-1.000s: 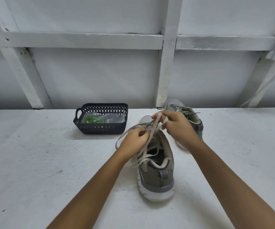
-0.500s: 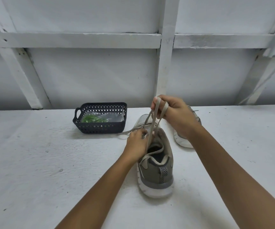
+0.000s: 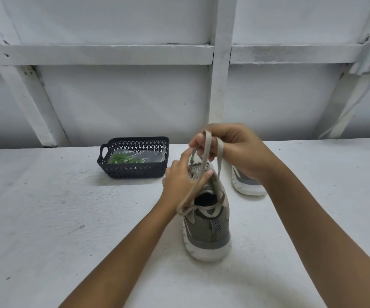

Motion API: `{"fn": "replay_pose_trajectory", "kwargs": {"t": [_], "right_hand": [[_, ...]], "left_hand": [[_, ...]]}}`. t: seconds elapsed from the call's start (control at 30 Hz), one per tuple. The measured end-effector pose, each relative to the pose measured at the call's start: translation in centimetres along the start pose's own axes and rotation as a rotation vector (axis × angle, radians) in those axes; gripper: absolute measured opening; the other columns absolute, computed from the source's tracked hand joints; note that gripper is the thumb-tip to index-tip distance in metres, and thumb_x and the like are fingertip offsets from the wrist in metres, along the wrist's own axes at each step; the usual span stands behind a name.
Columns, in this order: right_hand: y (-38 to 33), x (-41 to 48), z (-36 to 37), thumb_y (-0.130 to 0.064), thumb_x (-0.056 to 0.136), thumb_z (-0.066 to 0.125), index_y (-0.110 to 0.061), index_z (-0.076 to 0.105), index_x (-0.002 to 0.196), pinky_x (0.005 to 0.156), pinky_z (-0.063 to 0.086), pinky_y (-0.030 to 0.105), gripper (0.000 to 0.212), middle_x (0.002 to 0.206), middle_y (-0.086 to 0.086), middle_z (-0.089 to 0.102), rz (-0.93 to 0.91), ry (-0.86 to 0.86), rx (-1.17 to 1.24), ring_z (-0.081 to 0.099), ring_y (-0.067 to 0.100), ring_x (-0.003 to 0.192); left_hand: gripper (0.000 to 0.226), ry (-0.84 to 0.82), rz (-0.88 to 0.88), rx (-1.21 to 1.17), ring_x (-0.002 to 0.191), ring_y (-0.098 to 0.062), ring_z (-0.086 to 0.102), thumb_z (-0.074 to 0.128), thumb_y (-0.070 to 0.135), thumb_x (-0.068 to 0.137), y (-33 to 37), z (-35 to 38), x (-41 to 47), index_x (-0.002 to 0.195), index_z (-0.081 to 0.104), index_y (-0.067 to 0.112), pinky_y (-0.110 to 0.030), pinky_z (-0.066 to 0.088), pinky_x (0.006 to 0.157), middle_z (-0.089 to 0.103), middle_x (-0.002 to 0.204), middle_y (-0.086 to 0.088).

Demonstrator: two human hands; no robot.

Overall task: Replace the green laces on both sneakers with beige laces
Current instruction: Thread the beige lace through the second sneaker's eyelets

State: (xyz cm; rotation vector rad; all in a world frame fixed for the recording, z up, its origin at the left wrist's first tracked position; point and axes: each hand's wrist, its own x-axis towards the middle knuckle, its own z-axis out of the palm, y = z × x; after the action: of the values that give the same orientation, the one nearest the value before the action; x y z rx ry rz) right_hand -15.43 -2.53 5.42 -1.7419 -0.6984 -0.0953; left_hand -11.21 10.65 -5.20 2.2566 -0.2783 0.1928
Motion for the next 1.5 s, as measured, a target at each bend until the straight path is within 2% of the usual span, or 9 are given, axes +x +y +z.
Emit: {"fn": "replay_pose_trajectory", "kwargs": {"t": [0.17,0.27,0.4,0.57,0.7,0.87,1.03,1.23,1.5], "right_hand": [[0.2,-0.7,-0.6,-0.017,0.082,0.066,-0.029,0.068,0.101,0.087,0.053,0.031,0.023,0.095,-0.005,0.073,0.056,-0.234,-0.136,0.068,0.015,0.093],[1.6,-0.7,-1.4,-0.004,0.091,0.057,-0.028,0.062,0.111,0.073,0.050,0.020,0.032,0.085,-0.005,0.069,0.169,-0.095,-0.225,0.065,0.009,0.078],[4.4,0.2,-1.1,-0.024,0.093,0.057,-0.025,0.057,0.126,0.064,0.037,0.017,0.033,0.081,-0.012,0.058,0.367,-0.108,-0.748,0.051,-0.001,0.071],[5.9,1.3,0.9,-0.025,0.095,0.049,-0.010,0.064,0.087,0.062,0.031,0.031,0.023,0.083,0.009,0.061,0.337,-0.096,-0.873,0.053,0.022,0.080],[7.2,1.7,0.4,-0.009,0.092,0.049,-0.004,0.069,0.090,0.062,0.037,0.023,0.021,0.082,0.010,0.067,0.290,0.074,-0.706,0.058,0.020,0.077],[7.3,1.9,-0.2,-0.015,0.095,0.053,-0.011,0.070,0.082,0.062,0.039,0.013,0.021,0.074,-0.001,0.067,0.265,0.135,-0.539,0.056,0.003,0.066],[5.5,2.3,-0.3,-0.023,0.097,0.051,-0.028,0.065,0.077,0.067,0.044,0.018,0.026,0.072,-0.009,0.065,0.143,0.179,-0.313,0.057,0.006,0.071],[3.8,1.9,0.1,-0.018,0.096,0.052,-0.024,0.067,0.075,0.079,0.052,0.032,0.027,0.071,-0.007,0.064,0.089,0.125,-0.169,0.061,0.009,0.073],[3.7,1.2,0.6,-0.012,0.096,0.049,-0.015,0.066,0.077,0.068,0.047,0.015,0.025,0.073,0.001,0.061,0.104,0.056,-0.048,0.060,0.003,0.068]], "left_hand": [[0.019,-0.035,0.083,-0.092,0.072,-0.024,0.060,0.051,0.020,0.095,2.0,-2.2,-0.4,0.082,0.062,0.011,-0.040,0.049,0.067,0.063,0.077,-0.008],[0.023,0.069,0.148,-0.321,0.061,-0.009,0.051,0.047,0.022,0.098,1.8,-3.1,-1.0,0.079,0.060,0.022,-0.026,0.042,0.058,0.061,0.072,-0.006],[0.025,0.172,0.214,-0.346,0.067,-0.010,0.051,0.042,0.021,0.100,2.0,-2.8,-1.4,0.082,0.059,0.021,-0.026,0.044,0.066,0.059,0.074,-0.002],[0.019,0.229,0.338,-0.247,0.086,-0.012,0.057,0.046,0.026,0.096,1.2,-1.0,-1.7,0.095,0.062,0.017,-0.023,0.045,0.079,0.057,0.085,0.014],[0.040,0.119,0.163,-0.227,0.094,-0.011,0.056,0.062,0.029,0.088,-0.7,0.9,-1.6,0.122,0.041,0.024,-0.021,0.045,0.080,0.053,0.106,0.003],[0.048,-0.102,-0.101,-0.008,0.098,-0.025,0.061,0.047,0.050,0.080,-3.2,1.9,0.1,0.113,0.060,0.019,-0.042,0.050,0.087,0.062,0.104,-0.007],[0.028,-0.173,-0.139,0.133,0.095,-0.032,0.056,0.039,0.034,0.088,-2.7,2.4,0.7,0.093,0.054,0.012,-0.042,0.048,0.077,0.058,0.102,-0.014],[0.027,-0.178,-0.211,0.199,0.112,-0.032,0.047,0.038,0.027,0.095,-1.9,2.5,0.6,0.111,0.054,0.013,-0.041,0.043,0.089,0.050,0.119,-0.014],[0.029,-0.197,-0.233,0.211,0.114,-0.034,0.045,0.041,0.031,0.092,-1.1,2.3,0.5,0.112,0.053,0.012,-0.042,0.042,0.090,0.050,0.121,-0.015]]}}
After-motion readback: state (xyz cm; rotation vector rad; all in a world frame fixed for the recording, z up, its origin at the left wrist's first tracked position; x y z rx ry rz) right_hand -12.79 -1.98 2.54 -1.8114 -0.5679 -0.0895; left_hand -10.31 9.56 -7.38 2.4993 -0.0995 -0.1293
